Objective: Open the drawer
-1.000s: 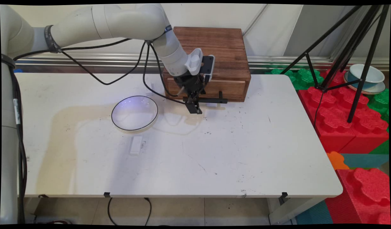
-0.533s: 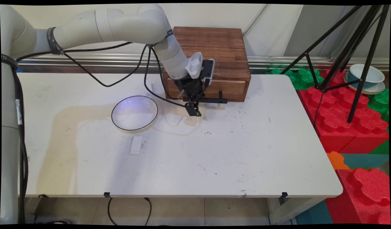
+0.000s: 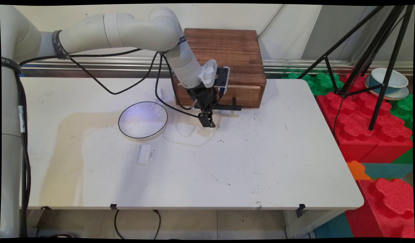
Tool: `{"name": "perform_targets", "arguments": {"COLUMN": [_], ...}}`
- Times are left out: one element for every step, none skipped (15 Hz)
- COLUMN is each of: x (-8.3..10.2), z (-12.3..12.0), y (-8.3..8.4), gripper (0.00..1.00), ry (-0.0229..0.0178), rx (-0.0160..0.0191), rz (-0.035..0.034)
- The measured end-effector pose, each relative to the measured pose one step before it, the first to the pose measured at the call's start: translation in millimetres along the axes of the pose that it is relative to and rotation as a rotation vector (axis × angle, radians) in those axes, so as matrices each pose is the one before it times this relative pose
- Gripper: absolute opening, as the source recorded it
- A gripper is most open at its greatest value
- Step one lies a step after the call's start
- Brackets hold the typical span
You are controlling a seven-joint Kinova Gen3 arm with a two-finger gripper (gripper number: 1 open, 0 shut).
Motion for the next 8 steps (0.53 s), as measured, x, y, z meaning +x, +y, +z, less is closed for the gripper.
{"name": "perform_targets", "arguments": {"x": [0.61,0.73,0.69,1.07,-0.02,0.79,1.04,0.81], "z": [0.52,0.53,0.69,0.91,0.08,0.42,0.52,0.40], "y": [1.05,0.98,1.63,2.20,1.20,2.03,1.65,2.82], "gripper": [1.00,1.00,1.00,1.00,1.00,1.00,1.00,1.00], "ry": [0.00078,0.00126,0.00110,0.00148,0.00061,0.00115,0.00149,0.00111], "rx": [-0.00151,-0.00140,-0.00237,-0.00322,-0.00105,-0.00246,-0.00241,-0.00317], "rz": [-0.00008,-0.00028,-0.00055,0.00018,-0.00078,0.00006,0.00019,0.00006]}}
